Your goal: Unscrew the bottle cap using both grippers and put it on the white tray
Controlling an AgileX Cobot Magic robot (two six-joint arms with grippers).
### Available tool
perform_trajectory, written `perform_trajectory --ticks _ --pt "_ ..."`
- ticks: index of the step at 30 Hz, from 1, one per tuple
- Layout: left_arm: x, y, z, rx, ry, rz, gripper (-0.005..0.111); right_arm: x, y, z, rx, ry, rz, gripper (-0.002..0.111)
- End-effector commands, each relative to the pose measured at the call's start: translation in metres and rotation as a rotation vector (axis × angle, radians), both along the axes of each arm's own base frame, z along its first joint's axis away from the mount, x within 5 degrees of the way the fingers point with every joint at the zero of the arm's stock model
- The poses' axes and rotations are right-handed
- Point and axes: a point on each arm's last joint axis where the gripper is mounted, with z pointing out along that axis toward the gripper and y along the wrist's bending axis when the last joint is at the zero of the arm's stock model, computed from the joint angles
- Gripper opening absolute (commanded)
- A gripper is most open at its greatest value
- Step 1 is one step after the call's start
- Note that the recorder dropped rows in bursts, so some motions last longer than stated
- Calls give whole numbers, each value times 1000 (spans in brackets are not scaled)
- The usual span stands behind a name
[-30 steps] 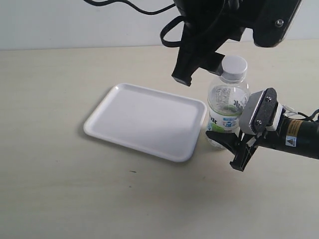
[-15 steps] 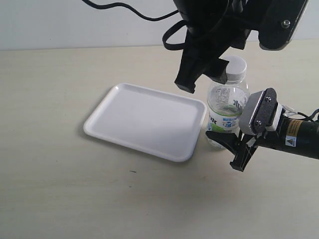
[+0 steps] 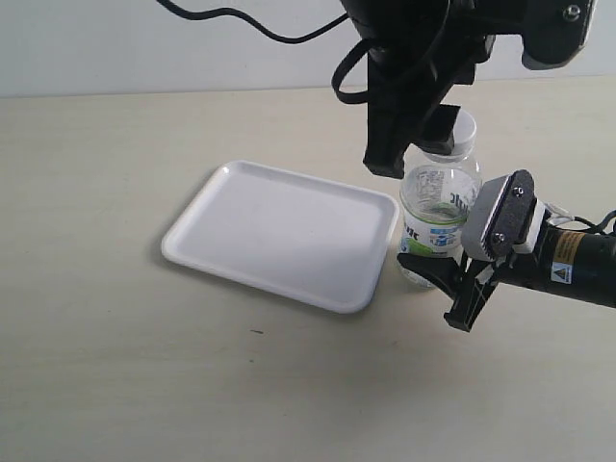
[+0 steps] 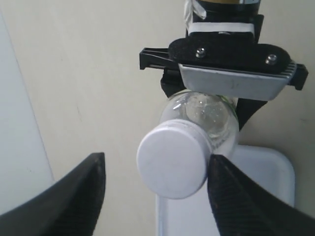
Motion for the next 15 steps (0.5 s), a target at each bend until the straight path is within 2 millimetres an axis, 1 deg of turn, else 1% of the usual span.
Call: perform_trajectory --ticks 1,3,10,15 --pt "-2 -1 4 -54 44 73 59 -3 -6 -12 -101 81 -8 0" --pt "-2 -1 4 -55 46 73 59 -3 -6 -12 -101 81 -8 0" --pt "-4 3 1 -34 123 173 59 -3 -5 -11 -96 77 -7 0" --pt "-4 6 3 -29 161 231 58 -3 -5 -11 -96 77 -7 0"
